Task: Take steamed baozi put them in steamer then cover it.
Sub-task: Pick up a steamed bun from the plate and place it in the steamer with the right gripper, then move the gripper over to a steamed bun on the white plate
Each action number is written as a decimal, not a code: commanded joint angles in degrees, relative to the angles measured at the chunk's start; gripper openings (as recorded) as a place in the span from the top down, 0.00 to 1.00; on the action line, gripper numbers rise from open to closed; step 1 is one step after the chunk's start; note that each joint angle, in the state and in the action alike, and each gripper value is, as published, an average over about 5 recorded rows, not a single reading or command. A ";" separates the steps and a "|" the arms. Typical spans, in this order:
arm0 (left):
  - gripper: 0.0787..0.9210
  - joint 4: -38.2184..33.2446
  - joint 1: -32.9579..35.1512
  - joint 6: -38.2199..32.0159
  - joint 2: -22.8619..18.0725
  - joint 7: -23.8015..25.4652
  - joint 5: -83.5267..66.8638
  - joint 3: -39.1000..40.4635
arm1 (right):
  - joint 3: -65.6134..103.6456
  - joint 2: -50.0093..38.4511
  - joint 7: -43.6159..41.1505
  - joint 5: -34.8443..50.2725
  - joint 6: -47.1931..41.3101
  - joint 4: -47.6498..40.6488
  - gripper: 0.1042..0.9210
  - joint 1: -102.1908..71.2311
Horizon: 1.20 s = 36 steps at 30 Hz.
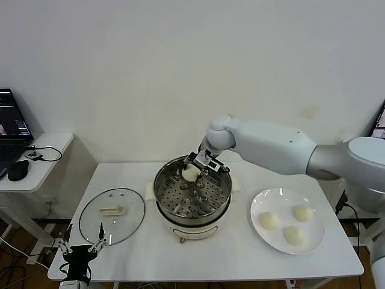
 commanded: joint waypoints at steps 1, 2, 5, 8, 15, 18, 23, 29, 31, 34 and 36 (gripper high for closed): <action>0.12 -0.17 0.19 -0.27 0.07 -0.08 0.06 -0.11 | -0.12 1.64 1.44 -7.30 4.20 -3.25 0.41 -1.42; 0.12 -0.21 0.26 -0.34 0.07 -0.10 0.06 -0.16 | 0.00 1.68 1.72 -7.46 4.45 -3.51 0.41 -1.62; 0.12 -0.28 0.39 -0.52 0.05 -0.16 0.12 -0.27 | 0.24 1.68 2.81 -7.60 4.81 -3.75 0.39 -2.16; 0.12 -0.41 0.49 -0.57 -0.04 -0.24 0.22 -0.33 | 0.44 1.42 3.85 -7.70 5.15 -3.60 0.32 -2.42; 0.12 -0.81 0.78 -0.51 0.11 -0.18 0.23 -0.71 | 1.21 -2.85 1.55 4.61 -0.78 3.38 0.13 2.80; 0.12 -1.01 1.07 -0.41 0.41 -0.04 0.37 -0.92 | 1.21 -7.84 -2.30 14.07 -10.34 9.92 0.12 6.81; 0.12 -1.68 1.55 -0.25 1.12 0.26 0.46 -0.99 | 1.40 -18.64 -5.99 22.04 -25.21 19.78 0.12 11.44; 0.12 -1.92 1.38 -0.03 1.68 0.57 0.48 -0.91 | 1.97 -32.72 -6.06 25.87 -37.61 29.85 0.12 11.97; 0.12 -2.15 1.44 -0.02 1.83 0.67 0.54 -0.73 | 2.04 -37.98 -6.33 25.14 -38.15 31.88 0.12 11.17; 0.12 -2.36 1.39 0.01 2.04 0.76 0.57 -0.60 | 2.15 -43.61 -6.72 22.97 -37.41 33.68 0.12 9.73; 0.12 -2.40 1.31 0.06 2.10 0.81 0.55 -0.67 | 2.52 -46.12 -6.84 21.25 -36.91 34.43 0.12 8.29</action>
